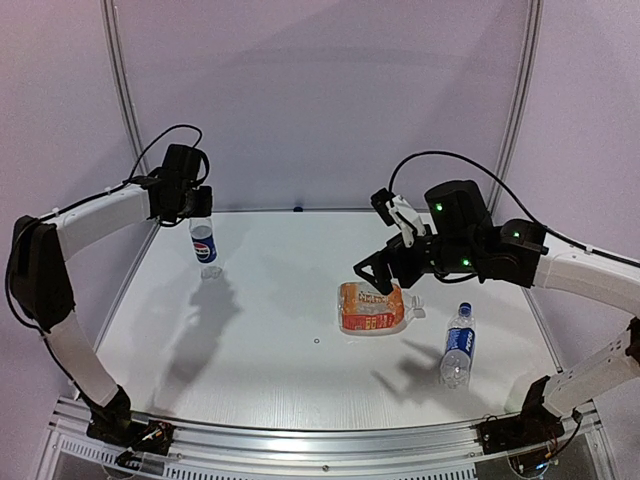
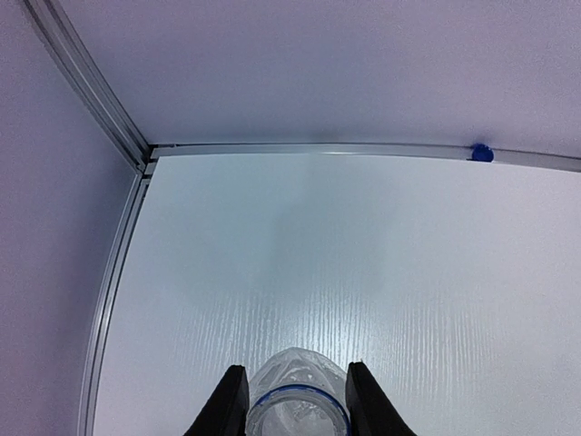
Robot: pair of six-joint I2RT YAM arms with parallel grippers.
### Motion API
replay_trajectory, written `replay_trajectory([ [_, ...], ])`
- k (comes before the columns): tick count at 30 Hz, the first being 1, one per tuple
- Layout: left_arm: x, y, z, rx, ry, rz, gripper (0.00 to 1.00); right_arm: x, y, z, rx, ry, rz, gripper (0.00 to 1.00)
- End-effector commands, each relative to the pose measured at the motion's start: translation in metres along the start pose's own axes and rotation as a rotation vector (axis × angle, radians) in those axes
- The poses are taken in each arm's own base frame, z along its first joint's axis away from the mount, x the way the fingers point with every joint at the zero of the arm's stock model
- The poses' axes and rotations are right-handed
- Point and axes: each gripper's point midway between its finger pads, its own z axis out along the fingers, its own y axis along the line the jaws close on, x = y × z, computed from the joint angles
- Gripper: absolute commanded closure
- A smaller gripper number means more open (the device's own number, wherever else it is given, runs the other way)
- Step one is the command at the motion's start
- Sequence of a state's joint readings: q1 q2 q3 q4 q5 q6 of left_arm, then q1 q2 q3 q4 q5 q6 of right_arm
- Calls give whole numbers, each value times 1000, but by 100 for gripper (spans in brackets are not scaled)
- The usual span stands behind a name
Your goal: Unscrew the bottle caps
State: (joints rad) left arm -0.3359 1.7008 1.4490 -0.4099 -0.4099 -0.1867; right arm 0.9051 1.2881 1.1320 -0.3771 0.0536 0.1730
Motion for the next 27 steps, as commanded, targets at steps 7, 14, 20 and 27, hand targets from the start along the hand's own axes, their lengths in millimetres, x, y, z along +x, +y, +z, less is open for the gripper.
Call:
replay_trajectory([
  [7, 10, 15, 1, -58, 13, -60, 53, -3, 0, 3, 6, 10, -16, 1],
  [14, 7, 24, -9, -91, 5, -64, 37, -4, 1, 3, 5, 8, -19, 1],
  [20, -2, 29, -19, -95, -19, -62, 29, -4, 2, 4, -1, 7, -21, 1],
  [27, -12, 38, -30, -134, -24, -76, 16, -4, 1, 3, 2, 5, -13, 1],
])
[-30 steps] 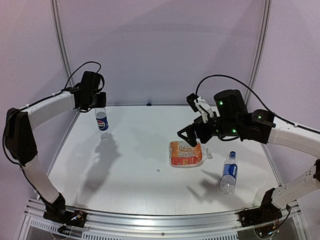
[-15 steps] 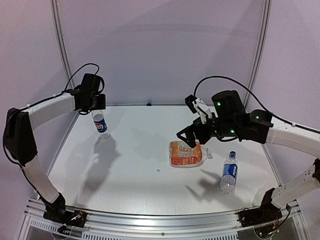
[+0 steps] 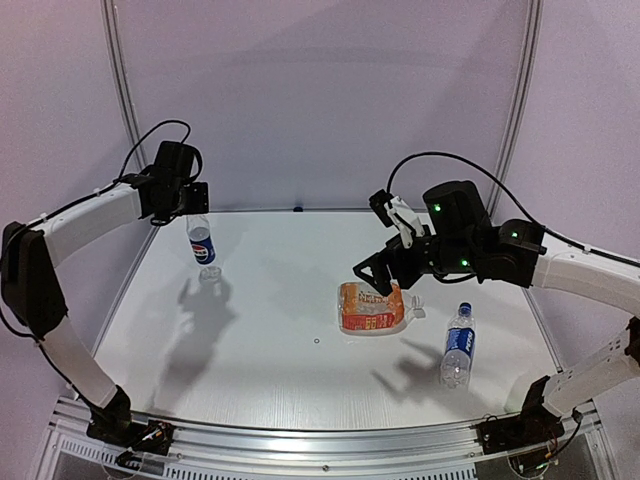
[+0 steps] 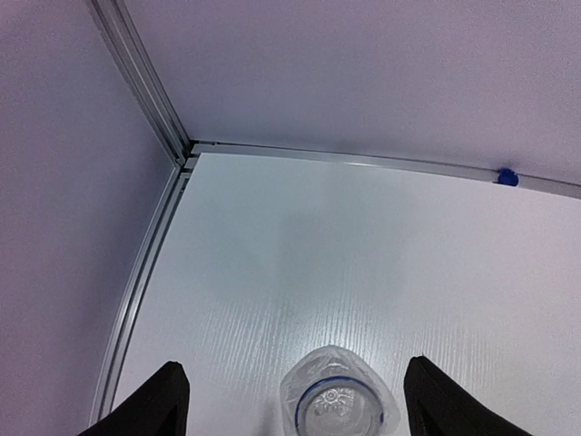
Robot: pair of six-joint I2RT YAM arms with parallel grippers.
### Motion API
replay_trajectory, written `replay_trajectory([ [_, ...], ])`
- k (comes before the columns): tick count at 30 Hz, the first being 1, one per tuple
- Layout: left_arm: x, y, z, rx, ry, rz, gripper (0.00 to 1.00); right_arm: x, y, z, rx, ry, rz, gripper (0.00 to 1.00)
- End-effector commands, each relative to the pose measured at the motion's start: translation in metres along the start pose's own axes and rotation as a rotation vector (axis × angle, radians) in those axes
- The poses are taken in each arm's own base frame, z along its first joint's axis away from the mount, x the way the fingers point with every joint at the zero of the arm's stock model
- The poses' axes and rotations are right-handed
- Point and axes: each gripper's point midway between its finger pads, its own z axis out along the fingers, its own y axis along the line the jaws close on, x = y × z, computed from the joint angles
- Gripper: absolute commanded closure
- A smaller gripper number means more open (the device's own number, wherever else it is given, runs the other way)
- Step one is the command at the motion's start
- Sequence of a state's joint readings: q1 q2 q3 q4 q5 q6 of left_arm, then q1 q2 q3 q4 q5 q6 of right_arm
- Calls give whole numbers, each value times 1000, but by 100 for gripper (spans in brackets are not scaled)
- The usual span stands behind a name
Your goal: Unscrew the bottle caps
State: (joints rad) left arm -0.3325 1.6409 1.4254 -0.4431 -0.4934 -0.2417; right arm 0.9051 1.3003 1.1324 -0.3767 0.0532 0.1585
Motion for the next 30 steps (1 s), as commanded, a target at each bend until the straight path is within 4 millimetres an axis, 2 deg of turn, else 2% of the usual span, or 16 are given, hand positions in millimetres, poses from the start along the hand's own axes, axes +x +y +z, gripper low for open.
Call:
replay_trajectory([
  [1, -10, 17, -13, -60, -2, -17, 13, -8, 1, -2, 4, -10, 8, 1],
  [4, -14, 23, -22, -86, -10, -11, 2, -8, -7, -4, 44, -6, 33, 1],
  [9, -34, 36, -57, -137, -78, 7, 1, -5, -34, -4, 164, 38, 122, 1],
  [14, -57, 33, -106, -108, -164, 68, 1, 0, -71, -2, 226, 105, 360, 1],
  [17, -66, 25, -136, -36, -202, 88, 1, 15, -100, 0, 240, 145, 551, 1],
  [20, -63, 10, -156, 92, -206, 87, 1, 35, -118, 5, 174, 164, 728, 1],
  [24, -57, -2, -177, 176, -210, 82, 1, 61, -129, 12, 82, 185, 887, 1],
  [27, -49, -14, -184, 244, -186, 83, 1, 82, -135, 15, 35, 189, 990, 1],
  [30, -44, -29, -191, 310, -176, 95, 1, 94, -140, 18, -11, 177, 1067, 3],
])
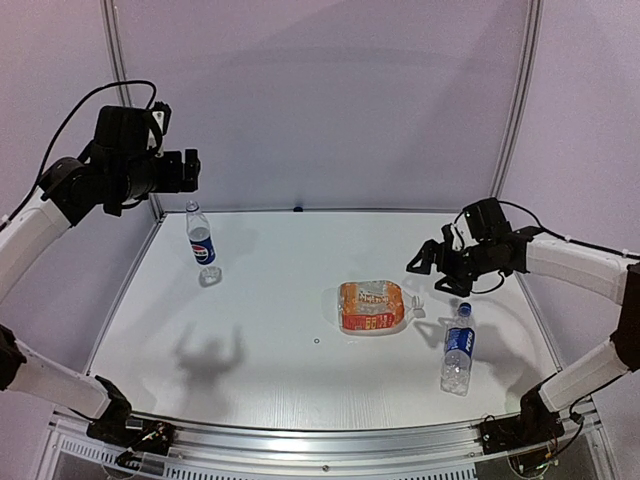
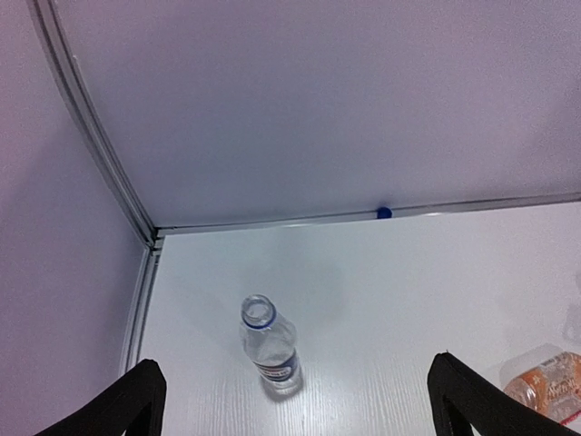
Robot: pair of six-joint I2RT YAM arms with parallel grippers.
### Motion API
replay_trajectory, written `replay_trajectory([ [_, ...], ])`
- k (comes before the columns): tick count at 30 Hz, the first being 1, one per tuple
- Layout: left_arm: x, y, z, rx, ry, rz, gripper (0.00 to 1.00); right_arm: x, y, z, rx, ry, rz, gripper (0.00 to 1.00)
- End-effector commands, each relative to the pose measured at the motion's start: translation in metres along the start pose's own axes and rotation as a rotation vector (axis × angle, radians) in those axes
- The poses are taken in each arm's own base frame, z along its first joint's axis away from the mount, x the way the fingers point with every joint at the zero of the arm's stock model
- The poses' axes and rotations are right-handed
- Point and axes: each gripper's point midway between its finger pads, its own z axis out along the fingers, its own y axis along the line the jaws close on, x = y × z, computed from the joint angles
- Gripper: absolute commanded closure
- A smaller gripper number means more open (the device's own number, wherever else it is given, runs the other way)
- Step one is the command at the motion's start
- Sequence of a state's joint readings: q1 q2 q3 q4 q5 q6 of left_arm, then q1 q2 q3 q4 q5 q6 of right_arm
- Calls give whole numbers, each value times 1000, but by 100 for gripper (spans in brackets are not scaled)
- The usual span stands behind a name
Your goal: Unscrew the bottle caps
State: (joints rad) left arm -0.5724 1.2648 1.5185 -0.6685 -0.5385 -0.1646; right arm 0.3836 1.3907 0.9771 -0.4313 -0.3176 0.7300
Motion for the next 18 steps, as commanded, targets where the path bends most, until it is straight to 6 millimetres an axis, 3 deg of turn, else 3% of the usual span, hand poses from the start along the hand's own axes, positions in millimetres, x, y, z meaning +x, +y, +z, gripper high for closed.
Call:
replay_trajectory([
  [1, 14, -25, -7, 114, 54, 10, 1, 7, 6, 5, -164, 56, 130, 4],
  [4, 13, -36, -9, 148, 61, -4, 1, 6, -4, 13, -173, 70, 170, 6],
  [9, 10, -54, -9, 194, 63, -4, 1, 3, -44, 24, -95, 75, 324, 12],
  [18, 9, -76, -7, 235, 69, 9, 2, 14, -63, 43, -45, 122, 447, 20],
])
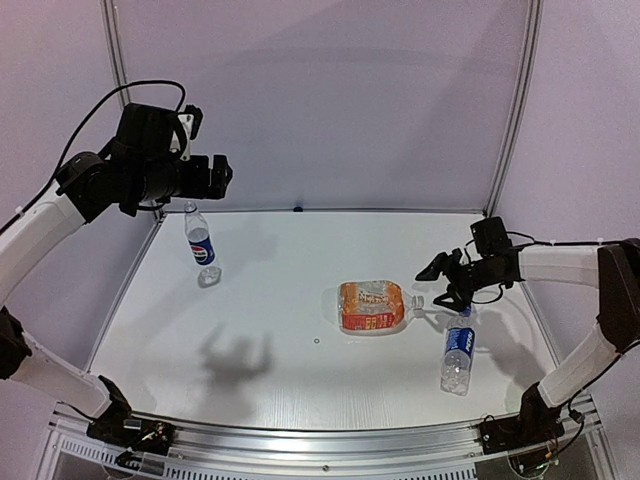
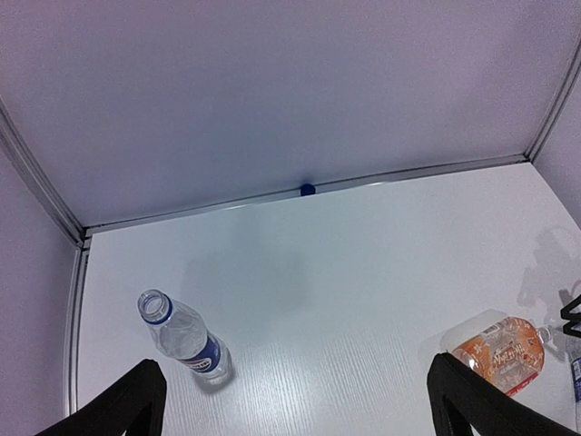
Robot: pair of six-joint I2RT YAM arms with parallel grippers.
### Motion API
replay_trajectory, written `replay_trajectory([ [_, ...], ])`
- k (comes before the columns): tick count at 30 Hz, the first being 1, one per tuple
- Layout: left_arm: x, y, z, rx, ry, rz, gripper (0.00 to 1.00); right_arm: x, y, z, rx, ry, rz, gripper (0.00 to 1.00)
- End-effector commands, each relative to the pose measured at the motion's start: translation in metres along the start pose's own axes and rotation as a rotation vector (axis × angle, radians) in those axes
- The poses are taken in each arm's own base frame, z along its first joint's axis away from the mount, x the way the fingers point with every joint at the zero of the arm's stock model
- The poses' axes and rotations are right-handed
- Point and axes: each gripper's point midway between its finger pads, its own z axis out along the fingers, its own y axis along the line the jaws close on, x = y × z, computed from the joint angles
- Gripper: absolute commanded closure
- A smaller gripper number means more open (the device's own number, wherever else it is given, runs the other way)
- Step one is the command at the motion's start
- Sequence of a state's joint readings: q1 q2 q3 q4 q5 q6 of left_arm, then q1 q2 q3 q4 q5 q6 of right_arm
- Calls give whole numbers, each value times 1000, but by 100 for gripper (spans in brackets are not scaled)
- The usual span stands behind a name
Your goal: Unscrew the bottle caps
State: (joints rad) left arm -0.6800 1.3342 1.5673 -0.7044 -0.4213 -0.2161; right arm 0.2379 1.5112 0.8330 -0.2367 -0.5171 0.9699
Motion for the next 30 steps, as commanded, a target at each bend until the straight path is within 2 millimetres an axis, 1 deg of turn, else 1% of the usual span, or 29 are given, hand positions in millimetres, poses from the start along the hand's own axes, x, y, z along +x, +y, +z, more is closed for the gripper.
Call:
replay_trajectory([
  [1, -4, -11, -2, 33, 1, -4, 2, 4, -15, 11, 13, 32, 90, 21],
  [5, -3, -15, -2, 41, 6, 2, 2, 9, -22, 21, 0, 60, 139, 27],
  [12, -1, -14, -5, 35, 9, 2, 2, 9, -30, 34, 8, 84, 159, 33],
  [21, 1, -14, -3, 32, 15, 7, 2, 8, -30, 44, -29, 99, 159, 44],
  [30, 0, -16, 0, 30, 16, 19, 2, 7, -27, 46, -42, 104, 148, 63],
])
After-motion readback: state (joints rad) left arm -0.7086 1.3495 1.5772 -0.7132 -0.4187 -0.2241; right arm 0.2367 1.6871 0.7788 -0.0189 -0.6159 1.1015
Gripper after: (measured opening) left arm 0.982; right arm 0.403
